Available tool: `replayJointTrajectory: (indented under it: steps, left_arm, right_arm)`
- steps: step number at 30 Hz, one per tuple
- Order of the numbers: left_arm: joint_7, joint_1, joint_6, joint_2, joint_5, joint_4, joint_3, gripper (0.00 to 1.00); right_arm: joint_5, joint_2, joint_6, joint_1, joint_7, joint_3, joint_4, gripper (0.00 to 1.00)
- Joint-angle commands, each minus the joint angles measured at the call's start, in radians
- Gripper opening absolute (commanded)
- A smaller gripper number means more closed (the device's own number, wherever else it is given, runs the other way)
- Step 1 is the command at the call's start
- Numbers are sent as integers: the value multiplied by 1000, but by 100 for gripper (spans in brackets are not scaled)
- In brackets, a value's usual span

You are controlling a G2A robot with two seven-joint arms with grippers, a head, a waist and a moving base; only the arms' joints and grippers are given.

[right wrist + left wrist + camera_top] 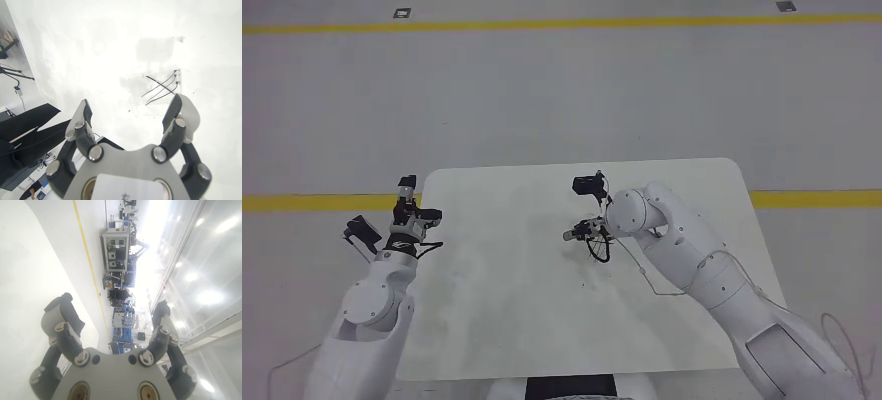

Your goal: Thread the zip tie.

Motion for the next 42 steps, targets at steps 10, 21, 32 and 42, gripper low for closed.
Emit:
replayJointTrajectory:
  steps: [10,21,32,42]
  left_arm:
    - [0,0,0,0,0,0,0,100]
    - [0,0,0,0,0,0,0,100]
    - [0,0,0,0,0,0,0,100]
    - [0,0,0,0,0,0,0,100]
  right_arm:
    - [-123,-15,-232,76,76,-102,24,100]
    - [-113,-17,-263,81,84,-109,26,100]
    - [-69,-22,-397,88,74,-118,83,100]
    - [-113,-19,-439,103,83,-115,106,53]
